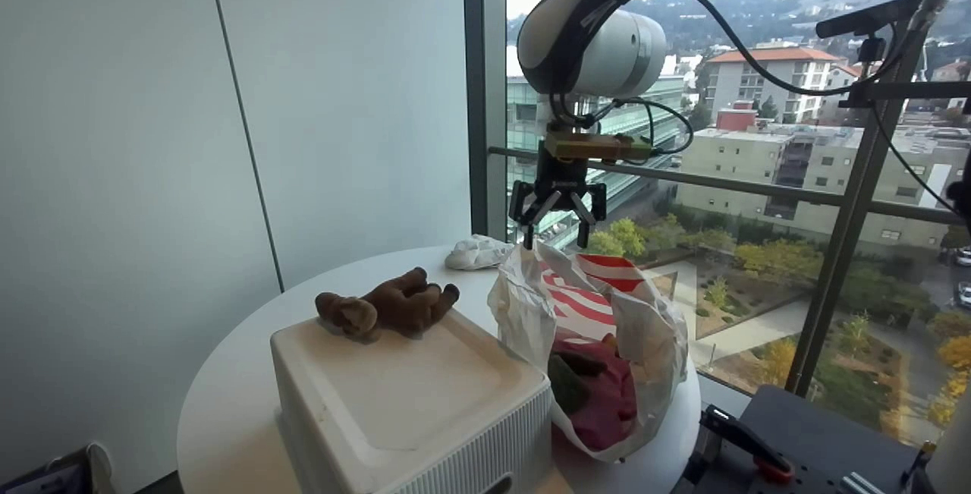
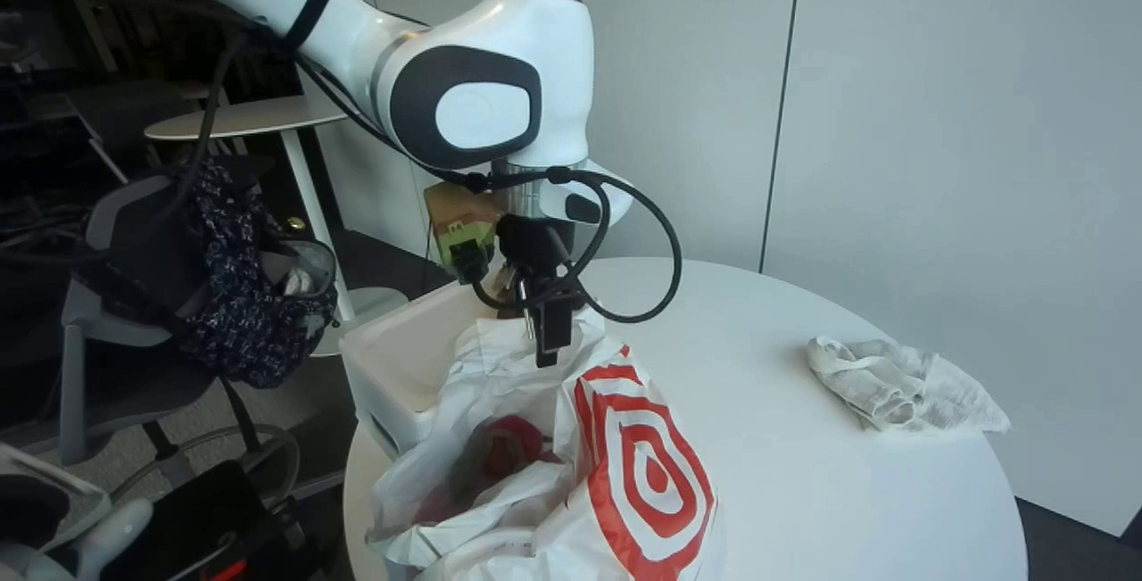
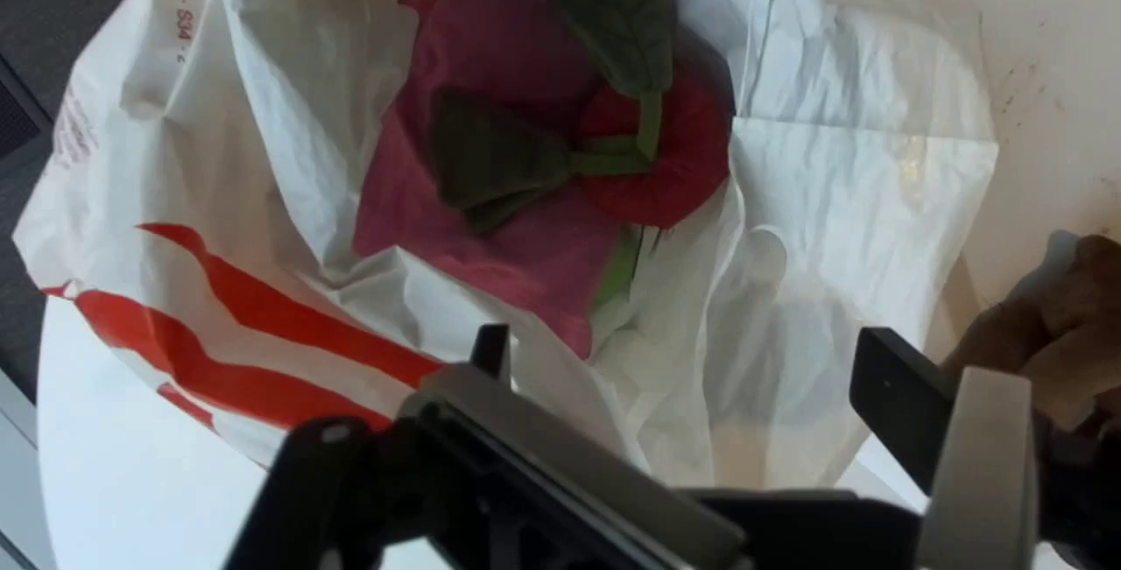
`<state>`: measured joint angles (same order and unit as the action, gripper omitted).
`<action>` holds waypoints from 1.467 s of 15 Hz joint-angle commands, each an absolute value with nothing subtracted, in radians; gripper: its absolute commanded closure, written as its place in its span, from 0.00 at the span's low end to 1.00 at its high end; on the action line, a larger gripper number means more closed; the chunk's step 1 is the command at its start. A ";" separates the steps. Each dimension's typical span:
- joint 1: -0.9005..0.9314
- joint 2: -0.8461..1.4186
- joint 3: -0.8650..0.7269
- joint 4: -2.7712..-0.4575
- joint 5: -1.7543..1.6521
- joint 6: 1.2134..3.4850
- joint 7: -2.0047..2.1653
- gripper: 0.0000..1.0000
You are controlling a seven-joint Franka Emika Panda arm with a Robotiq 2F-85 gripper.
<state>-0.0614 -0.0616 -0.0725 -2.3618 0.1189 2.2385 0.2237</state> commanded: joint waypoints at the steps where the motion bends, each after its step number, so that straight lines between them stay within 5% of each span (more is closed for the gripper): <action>1: -0.068 -0.138 -0.078 -2.472 0.191 2.148 0.192 0.00; 10: -0.040 0.110 -0.036 -2.551 0.212 2.364 0.165 0.00; 18: 0.051 0.351 -0.074 -2.525 0.060 2.828 0.319 0.00; 19: 0.072 0.365 -0.097 -2.523 0.034 2.857 0.346 0.25; 20: 0.088 0.367 -0.111 -2.530 0.026 2.885 0.361 0.25; 22: 0.139 0.359 -0.156 -2.544 0.000 2.913 0.398 0.42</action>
